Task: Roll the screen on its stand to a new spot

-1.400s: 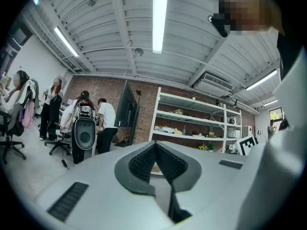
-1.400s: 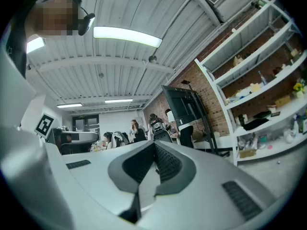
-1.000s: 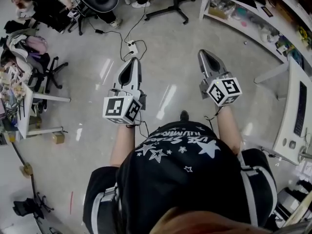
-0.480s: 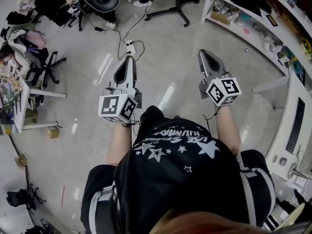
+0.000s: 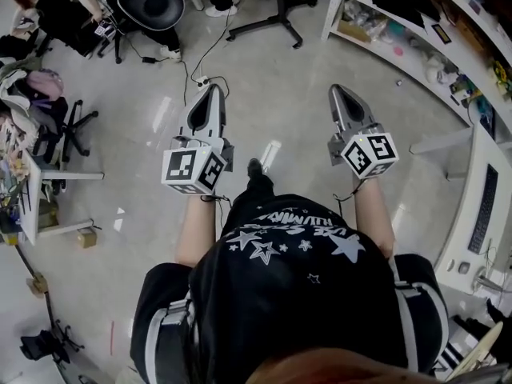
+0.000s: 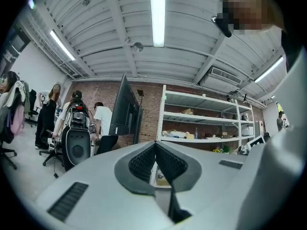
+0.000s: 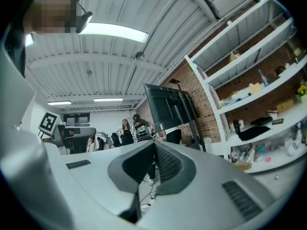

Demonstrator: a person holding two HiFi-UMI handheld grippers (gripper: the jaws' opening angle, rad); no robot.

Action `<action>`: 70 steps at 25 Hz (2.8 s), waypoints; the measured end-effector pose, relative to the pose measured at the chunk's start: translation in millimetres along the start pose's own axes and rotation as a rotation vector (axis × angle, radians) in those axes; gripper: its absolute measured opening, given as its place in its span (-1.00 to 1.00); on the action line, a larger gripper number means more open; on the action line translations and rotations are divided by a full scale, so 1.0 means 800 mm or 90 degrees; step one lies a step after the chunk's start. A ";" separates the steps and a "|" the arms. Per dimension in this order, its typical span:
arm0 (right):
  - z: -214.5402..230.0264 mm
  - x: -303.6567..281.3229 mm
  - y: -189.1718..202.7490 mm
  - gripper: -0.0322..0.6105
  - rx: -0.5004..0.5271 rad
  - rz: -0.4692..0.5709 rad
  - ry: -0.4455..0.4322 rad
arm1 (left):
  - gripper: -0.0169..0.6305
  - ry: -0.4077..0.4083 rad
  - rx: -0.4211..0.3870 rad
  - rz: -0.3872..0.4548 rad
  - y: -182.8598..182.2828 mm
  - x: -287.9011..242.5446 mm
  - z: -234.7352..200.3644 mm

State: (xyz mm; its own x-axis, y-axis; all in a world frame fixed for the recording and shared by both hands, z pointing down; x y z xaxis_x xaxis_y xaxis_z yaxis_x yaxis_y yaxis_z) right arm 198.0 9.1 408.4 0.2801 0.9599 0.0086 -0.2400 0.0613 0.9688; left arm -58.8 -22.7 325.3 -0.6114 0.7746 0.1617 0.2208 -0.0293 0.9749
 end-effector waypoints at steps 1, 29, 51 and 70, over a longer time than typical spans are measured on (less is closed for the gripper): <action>0.007 -0.013 -0.003 -0.88 0.002 0.002 0.003 | -0.91 0.003 -0.002 0.003 -0.001 -0.013 -0.007; -0.047 -0.322 0.002 -0.88 0.020 -0.016 0.011 | -0.91 0.032 0.049 0.006 -0.014 -0.152 -0.274; 0.081 -0.572 -0.030 -0.88 0.001 -0.024 -0.082 | -0.91 -0.033 0.006 0.011 -0.008 -0.358 -0.356; 0.182 -0.666 -0.052 -0.88 -0.012 -0.027 -0.139 | -0.91 -0.077 0.006 0.028 -0.003 -0.484 -0.361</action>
State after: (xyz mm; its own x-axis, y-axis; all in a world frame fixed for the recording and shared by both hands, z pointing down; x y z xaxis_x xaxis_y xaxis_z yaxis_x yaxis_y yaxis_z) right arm 194.0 -544.6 399.8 0.4850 0.8742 0.0232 -0.2408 0.1080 0.9645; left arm -42.0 -505.2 304.9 -0.5047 0.8433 0.1844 0.2532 -0.0596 0.9656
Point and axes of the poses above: the fingertips, and each gripper's own axes: x backward along the fingers, z to its right, y out of its underside, the point moved 1 cm from there along x, backward along the fingers, and after that the axes turned 4 degrees about y, right-handed, at the moved point
